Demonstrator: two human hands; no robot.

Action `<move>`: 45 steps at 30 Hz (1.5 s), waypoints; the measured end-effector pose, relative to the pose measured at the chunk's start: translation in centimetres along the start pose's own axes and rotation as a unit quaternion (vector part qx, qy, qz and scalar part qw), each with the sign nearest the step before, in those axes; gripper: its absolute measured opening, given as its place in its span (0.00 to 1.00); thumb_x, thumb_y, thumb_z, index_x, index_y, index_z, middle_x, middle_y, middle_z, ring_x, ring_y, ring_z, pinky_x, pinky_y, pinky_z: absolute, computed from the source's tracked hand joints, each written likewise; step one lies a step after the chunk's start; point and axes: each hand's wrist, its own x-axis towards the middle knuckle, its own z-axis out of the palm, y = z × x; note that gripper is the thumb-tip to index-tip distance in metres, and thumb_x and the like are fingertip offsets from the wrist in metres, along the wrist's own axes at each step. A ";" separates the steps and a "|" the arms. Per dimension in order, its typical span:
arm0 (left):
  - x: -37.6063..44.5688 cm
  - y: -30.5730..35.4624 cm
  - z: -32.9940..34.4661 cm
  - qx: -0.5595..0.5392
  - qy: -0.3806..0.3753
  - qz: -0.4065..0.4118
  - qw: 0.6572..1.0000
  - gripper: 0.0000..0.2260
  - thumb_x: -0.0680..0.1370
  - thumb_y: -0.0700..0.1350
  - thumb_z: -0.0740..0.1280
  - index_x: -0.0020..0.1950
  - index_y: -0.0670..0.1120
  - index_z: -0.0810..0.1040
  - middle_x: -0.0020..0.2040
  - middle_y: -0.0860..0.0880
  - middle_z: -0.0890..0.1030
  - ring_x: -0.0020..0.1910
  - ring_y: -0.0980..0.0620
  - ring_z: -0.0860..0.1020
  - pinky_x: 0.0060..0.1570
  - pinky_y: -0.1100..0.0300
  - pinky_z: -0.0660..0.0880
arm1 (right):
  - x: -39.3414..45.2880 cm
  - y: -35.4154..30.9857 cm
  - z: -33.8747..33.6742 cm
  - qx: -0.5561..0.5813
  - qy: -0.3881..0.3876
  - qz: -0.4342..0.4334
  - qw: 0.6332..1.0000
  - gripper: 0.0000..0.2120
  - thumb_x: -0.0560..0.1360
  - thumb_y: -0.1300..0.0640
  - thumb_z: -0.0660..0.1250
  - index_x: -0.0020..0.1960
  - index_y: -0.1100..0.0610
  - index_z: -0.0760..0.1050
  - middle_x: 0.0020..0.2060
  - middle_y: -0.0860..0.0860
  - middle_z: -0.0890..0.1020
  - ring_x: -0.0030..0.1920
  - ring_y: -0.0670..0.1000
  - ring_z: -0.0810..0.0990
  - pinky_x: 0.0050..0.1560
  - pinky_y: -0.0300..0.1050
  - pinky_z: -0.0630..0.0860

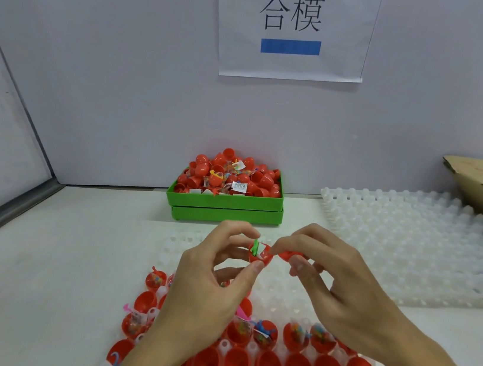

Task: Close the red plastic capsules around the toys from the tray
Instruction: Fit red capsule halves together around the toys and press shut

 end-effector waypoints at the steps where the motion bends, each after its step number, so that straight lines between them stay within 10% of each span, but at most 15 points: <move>1: 0.0 0.0 0.0 0.002 -0.001 0.002 1.000 0.16 0.75 0.41 0.73 0.53 0.61 0.75 0.48 0.57 0.83 0.52 0.57 0.82 0.45 0.65 0.80 | 0.0 0.0 0.0 -0.002 -0.003 0.000 1.000 0.13 0.82 0.54 0.57 0.59 0.40 0.75 0.49 0.39 0.75 0.49 0.47 0.79 0.43 0.39 0.76; 22: -0.1 0.4 0.0 0.016 0.031 0.014 0.999 0.23 0.73 0.40 0.75 0.57 0.64 0.72 0.48 0.62 0.82 0.51 0.62 0.81 0.43 0.72 0.77 | -0.1 0.1 0.4 0.097 0.043 0.054 0.993 0.20 0.77 0.60 0.66 0.64 0.45 0.70 0.45 0.42 0.80 0.49 0.50 0.79 0.42 0.34 0.74; 45: -0.3 0.1 0.9 0.180 0.097 0.114 0.972 0.09 0.70 0.38 0.77 0.47 0.50 0.86 0.44 0.59 0.82 0.46 0.62 0.81 0.48 0.71 0.77 | 0.3 -0.6 0.7 0.151 0.053 0.070 0.985 0.15 0.68 0.68 0.77 0.52 0.56 0.82 0.43 0.45 0.84 0.46 0.51 0.84 0.43 0.46 0.82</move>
